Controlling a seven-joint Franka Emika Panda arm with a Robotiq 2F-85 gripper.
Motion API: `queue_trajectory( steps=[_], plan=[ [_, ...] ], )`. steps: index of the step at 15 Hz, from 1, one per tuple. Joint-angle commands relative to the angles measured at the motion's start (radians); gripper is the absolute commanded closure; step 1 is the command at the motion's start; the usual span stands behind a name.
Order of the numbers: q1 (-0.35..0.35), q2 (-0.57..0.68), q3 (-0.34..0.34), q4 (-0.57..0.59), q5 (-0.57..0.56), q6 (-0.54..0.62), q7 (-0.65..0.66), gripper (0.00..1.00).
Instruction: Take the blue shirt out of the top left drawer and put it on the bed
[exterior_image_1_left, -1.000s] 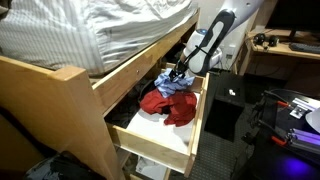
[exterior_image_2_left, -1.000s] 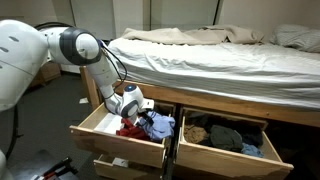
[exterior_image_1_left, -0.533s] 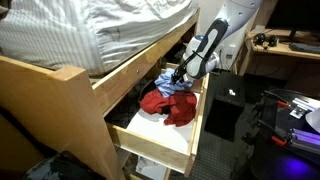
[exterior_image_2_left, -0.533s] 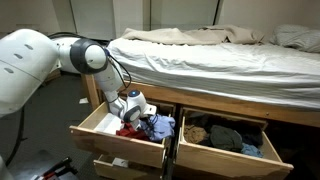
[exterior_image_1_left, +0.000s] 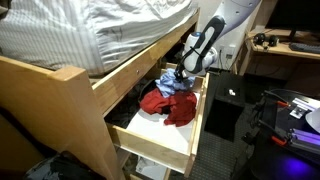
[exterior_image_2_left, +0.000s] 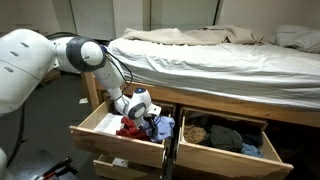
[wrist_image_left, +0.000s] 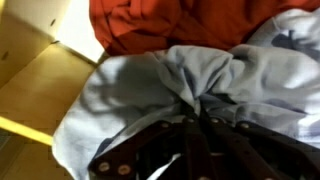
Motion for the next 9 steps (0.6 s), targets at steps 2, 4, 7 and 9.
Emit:
queue_trajectory(
  steps=[2,4,7,9],
  plan=[
    [0.223,-0.145,-0.282,-0.087,-0.054,-0.215,0.192,0.99],
    [0.31,-0.224,-0.392,-0.12,-0.133,-0.28,0.272,0.99],
    [0.419,-0.346,-0.527,-0.16,-0.282,-0.326,0.396,0.99],
    [0.505,-0.418,-0.63,-0.177,-0.388,-0.325,0.495,0.99]
  ],
)
